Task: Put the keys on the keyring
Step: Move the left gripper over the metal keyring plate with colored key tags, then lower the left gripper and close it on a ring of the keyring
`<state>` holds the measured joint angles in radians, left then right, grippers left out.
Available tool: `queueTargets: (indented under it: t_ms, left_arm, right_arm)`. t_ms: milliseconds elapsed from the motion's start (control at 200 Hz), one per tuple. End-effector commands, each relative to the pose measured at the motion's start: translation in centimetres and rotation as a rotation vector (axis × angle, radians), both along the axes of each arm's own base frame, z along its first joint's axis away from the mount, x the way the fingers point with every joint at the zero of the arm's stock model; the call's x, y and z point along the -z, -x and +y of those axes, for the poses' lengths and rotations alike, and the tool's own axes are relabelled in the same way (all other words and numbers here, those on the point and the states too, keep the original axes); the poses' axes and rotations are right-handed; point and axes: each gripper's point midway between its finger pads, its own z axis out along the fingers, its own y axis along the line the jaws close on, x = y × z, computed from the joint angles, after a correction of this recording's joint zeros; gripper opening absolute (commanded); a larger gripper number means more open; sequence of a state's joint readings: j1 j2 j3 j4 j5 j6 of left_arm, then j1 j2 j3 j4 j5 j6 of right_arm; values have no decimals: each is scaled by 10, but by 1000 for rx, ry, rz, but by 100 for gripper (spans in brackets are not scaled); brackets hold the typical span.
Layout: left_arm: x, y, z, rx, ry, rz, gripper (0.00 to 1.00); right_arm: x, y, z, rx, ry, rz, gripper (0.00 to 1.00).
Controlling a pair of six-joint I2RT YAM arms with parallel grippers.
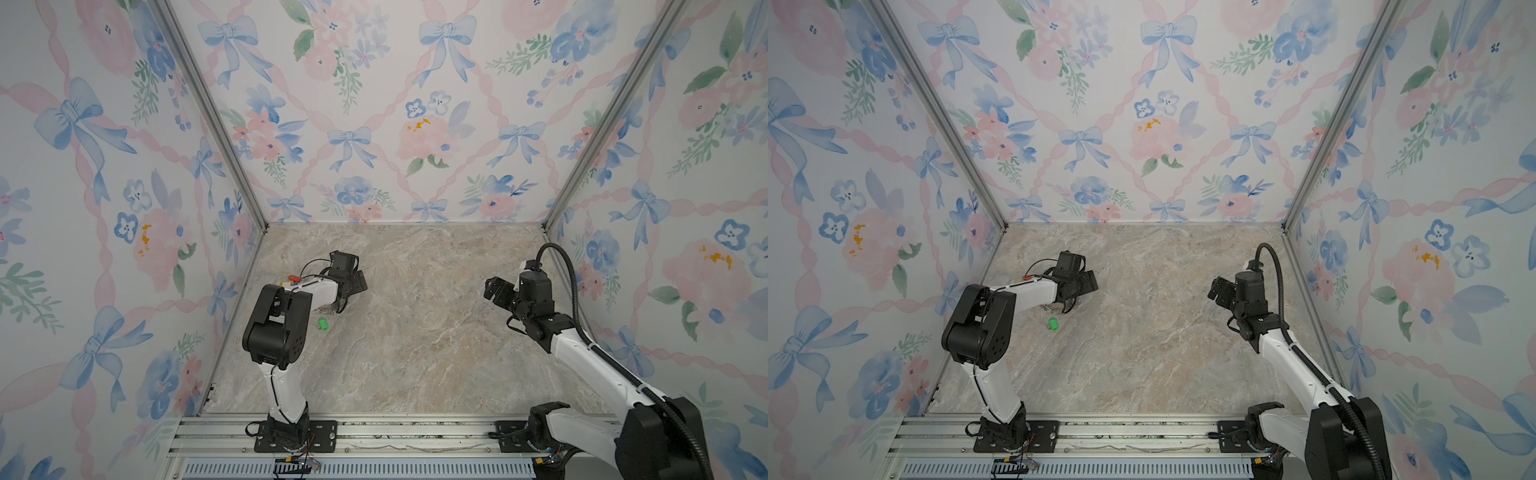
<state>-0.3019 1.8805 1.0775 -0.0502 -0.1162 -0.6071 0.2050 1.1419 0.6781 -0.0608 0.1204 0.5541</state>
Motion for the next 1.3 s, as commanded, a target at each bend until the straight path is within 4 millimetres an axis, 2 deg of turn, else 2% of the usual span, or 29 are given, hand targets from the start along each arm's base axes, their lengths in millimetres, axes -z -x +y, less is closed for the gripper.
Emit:
queueTargets:
  t_ms: [0,180,365,490,595,725,805,855,970,1090,1185,1295]
  left_arm:
    - [21,23,-39,84,31,92,86]
    - [17,39,-111,236,46,78,85]
    - [13,67,-185,383,81,75,85]
    - [3,85,-223,464,109,61,85]
    - [-14,95,-237,501,137,37,86]
    - [-50,95,-226,479,141,-40,86]
    - [-72,92,-205,429,134,-96,86]
    - [-80,90,-185,375,129,-117,86]
    - [-80,87,-137,251,154,-114,84]
    - [-70,87,-99,173,162,-93,83]
    - [-63,88,-82,149,183,-83,81]
    - [-54,90,-76,143,235,-63,75]
  right_arm:
    - [-15,-1,0,15,0,-22,97]
    - [-16,-1,0,21,5,-15,97]
    - [-20,3,-6,42,25,-13,97]
    - [-21,6,-8,49,36,-6,97]
    - [-21,6,-8,49,35,-4,97]
    - [-20,4,-4,38,34,-2,97]
    - [-20,4,0,22,39,-4,97]
    - [-21,3,4,10,43,-6,97]
    - [-20,1,11,-15,53,-1,97]
    - [-19,-1,18,-37,61,3,97]
    - [-19,-2,22,-55,73,6,97]
    - [-19,-2,26,-68,84,13,97]
